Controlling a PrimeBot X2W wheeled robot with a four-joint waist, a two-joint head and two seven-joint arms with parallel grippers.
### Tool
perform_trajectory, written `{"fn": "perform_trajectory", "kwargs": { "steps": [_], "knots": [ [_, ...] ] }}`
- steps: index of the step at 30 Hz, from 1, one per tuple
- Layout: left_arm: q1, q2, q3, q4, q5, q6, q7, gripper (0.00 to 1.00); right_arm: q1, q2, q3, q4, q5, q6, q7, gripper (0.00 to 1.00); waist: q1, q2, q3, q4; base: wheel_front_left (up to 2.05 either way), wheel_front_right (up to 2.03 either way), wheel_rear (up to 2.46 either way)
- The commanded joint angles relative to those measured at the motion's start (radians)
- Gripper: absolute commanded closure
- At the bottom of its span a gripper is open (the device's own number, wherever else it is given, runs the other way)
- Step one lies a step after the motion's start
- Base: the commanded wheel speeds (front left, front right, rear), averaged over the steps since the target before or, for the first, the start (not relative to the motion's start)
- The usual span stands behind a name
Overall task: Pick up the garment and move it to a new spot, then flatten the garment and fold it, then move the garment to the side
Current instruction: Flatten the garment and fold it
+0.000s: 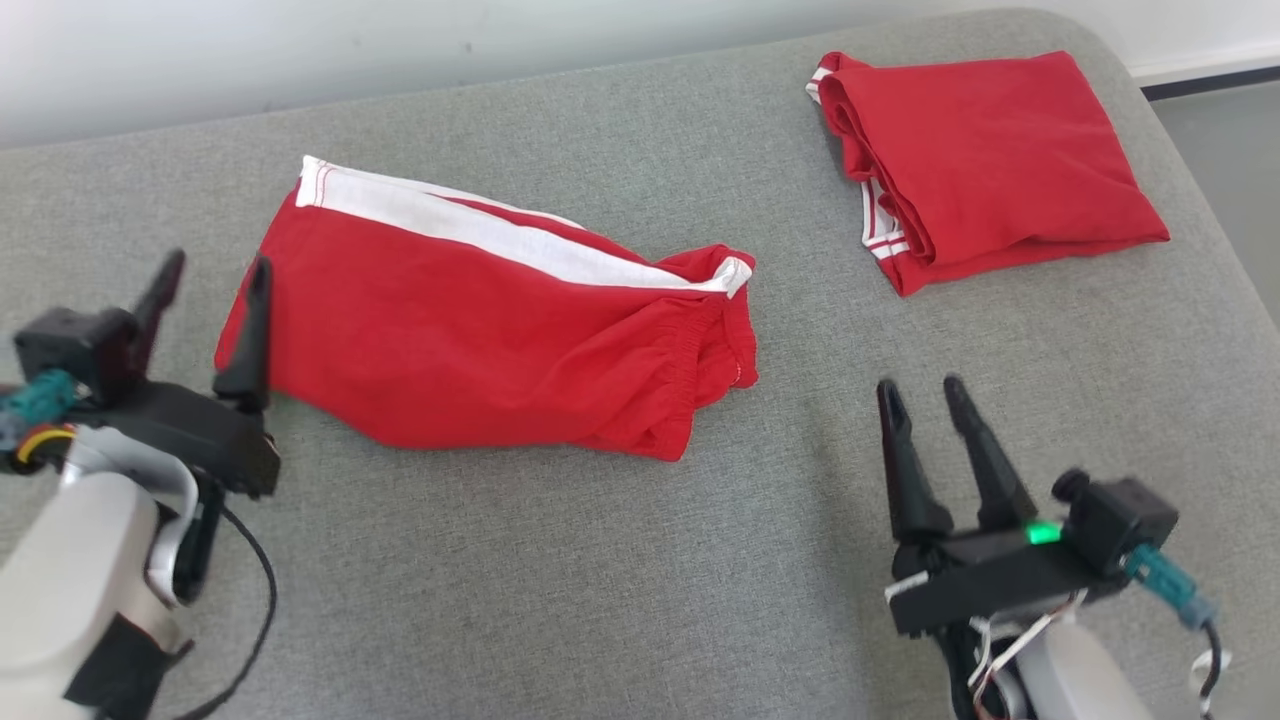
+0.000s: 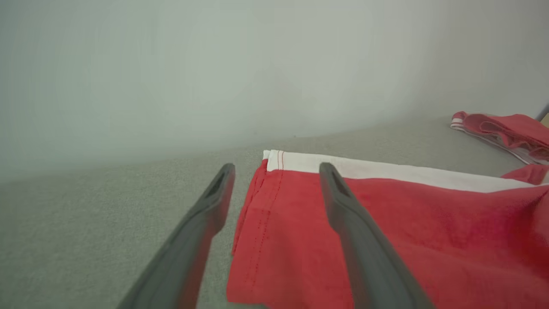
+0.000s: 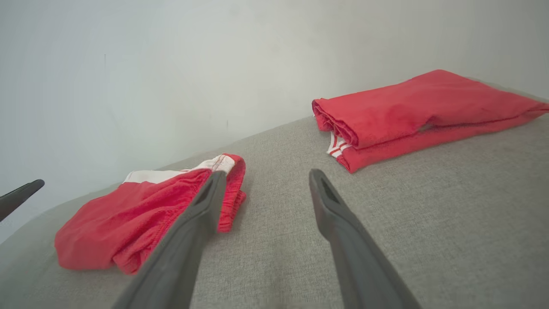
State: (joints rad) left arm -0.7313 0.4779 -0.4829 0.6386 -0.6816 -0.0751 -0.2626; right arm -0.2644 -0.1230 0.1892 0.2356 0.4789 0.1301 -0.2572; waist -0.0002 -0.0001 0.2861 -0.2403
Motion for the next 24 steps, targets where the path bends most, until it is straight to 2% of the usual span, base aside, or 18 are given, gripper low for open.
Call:
{"fn": "perform_trajectory", "kwargs": {
  "steps": [1, 10, 16, 24],
  "knots": [
    [0.019, -0.013, -0.007, 0.031, 0.001, -0.008, -0.003, 0.0, 0.02, 0.012, -0.009, -0.01, -0.022, 0.001, -0.008, 0.0, 0.0002, 0.0001, 0.003, -0.002, 0.0, 0.0, 0.0],
    [-0.043, -0.03, -0.055, 0.217, 0.009, -0.038, 0.005, 0.0, 0.071, 0.05, -0.027, -0.066, -0.133, 0.001, -0.008, 0.0, 0.0002, 0.0001, 0.019, -0.036, 0.0, 0.0, 0.0],
    [-0.093, -0.026, -0.1, 0.337, 0.039, -0.048, 0.019, 0.0, 0.077, 0.064, -0.012, -0.074, -0.152, 0.001, -0.008, 0.0, 0.0002, 0.0001, 0.028, -0.061, 0.0, 0.0, 0.0],
    [-0.143, -0.054, -0.149, 0.465, 0.047, -0.055, 0.082, 0.0, 0.083, 0.068, -0.01, -0.064, -0.163, 0.001, -0.008, 0.0, 0.0002, 0.0001, 0.017, -0.064, 0.0, 0.0, 0.0]
  ]
}}
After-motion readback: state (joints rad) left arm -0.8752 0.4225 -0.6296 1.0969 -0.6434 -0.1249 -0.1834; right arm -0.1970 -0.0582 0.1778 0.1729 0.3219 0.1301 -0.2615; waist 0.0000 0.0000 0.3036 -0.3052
